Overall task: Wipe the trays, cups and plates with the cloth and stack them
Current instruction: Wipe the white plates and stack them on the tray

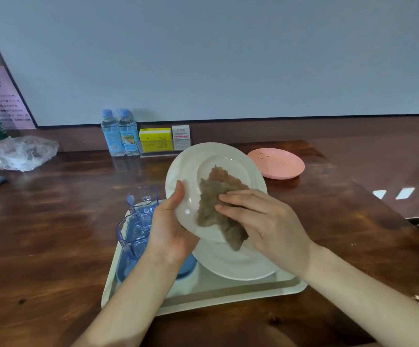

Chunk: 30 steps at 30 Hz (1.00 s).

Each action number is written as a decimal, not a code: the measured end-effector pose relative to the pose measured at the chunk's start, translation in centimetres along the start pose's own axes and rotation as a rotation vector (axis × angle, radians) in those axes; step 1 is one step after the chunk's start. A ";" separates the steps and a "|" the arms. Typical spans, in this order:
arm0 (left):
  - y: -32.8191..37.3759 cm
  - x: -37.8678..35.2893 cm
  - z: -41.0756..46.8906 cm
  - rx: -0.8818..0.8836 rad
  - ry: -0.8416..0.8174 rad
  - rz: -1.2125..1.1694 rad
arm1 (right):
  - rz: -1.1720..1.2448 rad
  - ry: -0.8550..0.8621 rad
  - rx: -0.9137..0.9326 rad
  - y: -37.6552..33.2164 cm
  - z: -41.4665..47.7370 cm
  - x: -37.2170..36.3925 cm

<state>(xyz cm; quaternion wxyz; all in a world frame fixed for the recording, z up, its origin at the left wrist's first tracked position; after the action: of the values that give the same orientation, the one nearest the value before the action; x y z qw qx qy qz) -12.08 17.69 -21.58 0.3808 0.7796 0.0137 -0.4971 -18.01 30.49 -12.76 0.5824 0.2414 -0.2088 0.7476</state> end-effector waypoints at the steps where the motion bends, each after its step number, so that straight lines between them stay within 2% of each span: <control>1: 0.2 0.1 0.0 -0.012 0.011 0.001 | -0.010 0.018 0.004 0.4 -0.5 0.3; 6: -0.4 -0.1 -0.1 0.010 0.023 -0.003 | -0.130 0.085 0.125 0.7 -2.7 1.4; 8: -1.1 -0.2 -0.1 0.049 0.015 0.024 | -0.110 0.026 0.216 -0.3 -2.7 0.7; 12: -1.6 -0.7 -0.3 0.113 -0.056 0.072 | -0.029 -0.198 0.299 -1.7 -1.6 -2.7; 18: -0.5 -0.9 -0.4 0.027 -0.064 -0.012 | -0.186 -0.218 0.379 -3.0 2.6 -5.5; 26: -1.7 -0.2 0.1 0.130 -0.025 0.016 | -0.268 -0.329 0.576 -2.2 -2.7 -4.3; 30: -1.7 -0.1 0.2 0.113 -0.027 -0.006 | -0.247 -0.366 0.545 -2.4 -1.6 -5.0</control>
<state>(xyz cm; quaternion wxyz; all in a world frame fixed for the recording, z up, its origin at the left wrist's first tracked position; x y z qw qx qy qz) -12.93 18.82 -22.56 0.3347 0.7931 -0.0170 -0.5085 -14.83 28.13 -16.96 0.5354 0.5417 -0.0717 0.6441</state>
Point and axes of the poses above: each hand's wrist, its own z-axis towards the middle knuckle, its own x-axis out of the back of the hand, y = z × x, the point moved 10 cm from there along z, towards the middle knuckle, and after that the axes turned 8 degrees about y, right-handed, at the moved point
